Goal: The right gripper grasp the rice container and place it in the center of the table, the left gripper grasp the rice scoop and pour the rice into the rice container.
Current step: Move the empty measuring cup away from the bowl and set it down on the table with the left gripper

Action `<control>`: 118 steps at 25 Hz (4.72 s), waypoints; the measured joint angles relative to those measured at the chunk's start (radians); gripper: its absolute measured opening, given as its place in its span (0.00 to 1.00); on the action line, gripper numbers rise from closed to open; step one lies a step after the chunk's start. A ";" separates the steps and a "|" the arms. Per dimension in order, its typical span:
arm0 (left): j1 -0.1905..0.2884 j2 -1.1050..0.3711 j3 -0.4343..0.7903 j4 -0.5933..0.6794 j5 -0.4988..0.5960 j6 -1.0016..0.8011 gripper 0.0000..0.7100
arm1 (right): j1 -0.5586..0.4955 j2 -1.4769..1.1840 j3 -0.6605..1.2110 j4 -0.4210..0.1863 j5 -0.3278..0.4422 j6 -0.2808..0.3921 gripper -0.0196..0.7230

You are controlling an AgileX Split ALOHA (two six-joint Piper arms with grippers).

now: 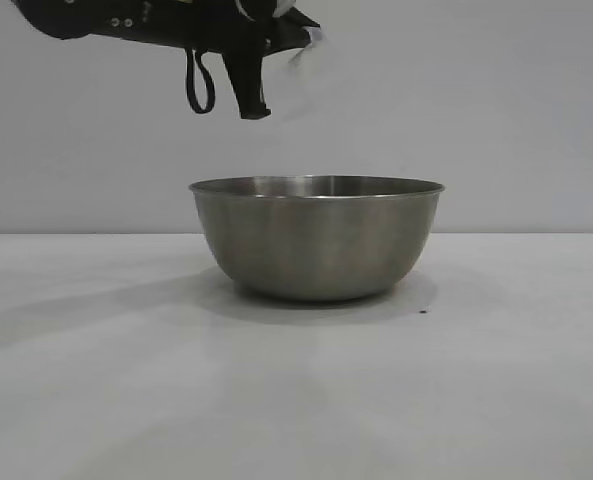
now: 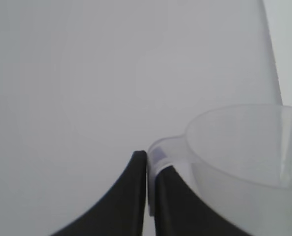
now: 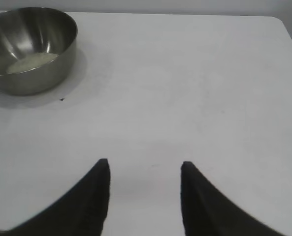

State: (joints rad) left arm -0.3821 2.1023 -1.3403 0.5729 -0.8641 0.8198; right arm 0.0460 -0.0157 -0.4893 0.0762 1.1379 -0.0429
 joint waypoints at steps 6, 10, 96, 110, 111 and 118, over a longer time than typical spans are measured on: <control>0.000 0.000 0.000 -0.326 0.000 -0.142 0.00 | 0.000 0.000 0.000 0.000 0.000 0.000 0.39; 0.000 0.000 0.000 -0.512 0.000 -0.163 0.00 | 0.000 0.000 0.000 0.000 0.000 0.000 0.39; 0.091 0.061 0.580 -0.843 -0.238 -0.653 0.00 | 0.000 0.000 0.000 0.000 0.000 0.000 0.39; 0.091 0.061 0.580 -0.843 -0.231 -0.653 0.46 | 0.000 0.000 0.000 0.000 0.000 0.000 0.39; 0.091 0.061 0.580 -0.843 -0.231 -0.653 0.48 | 0.000 0.000 0.000 0.000 0.000 0.000 0.39; 0.091 0.038 0.626 -0.847 -0.236 -0.643 0.46 | 0.000 0.000 0.000 0.000 0.000 0.000 0.39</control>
State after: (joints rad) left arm -0.2911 2.1405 -0.7138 -0.2740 -1.0996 0.1770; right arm 0.0460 -0.0157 -0.4893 0.0762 1.1379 -0.0429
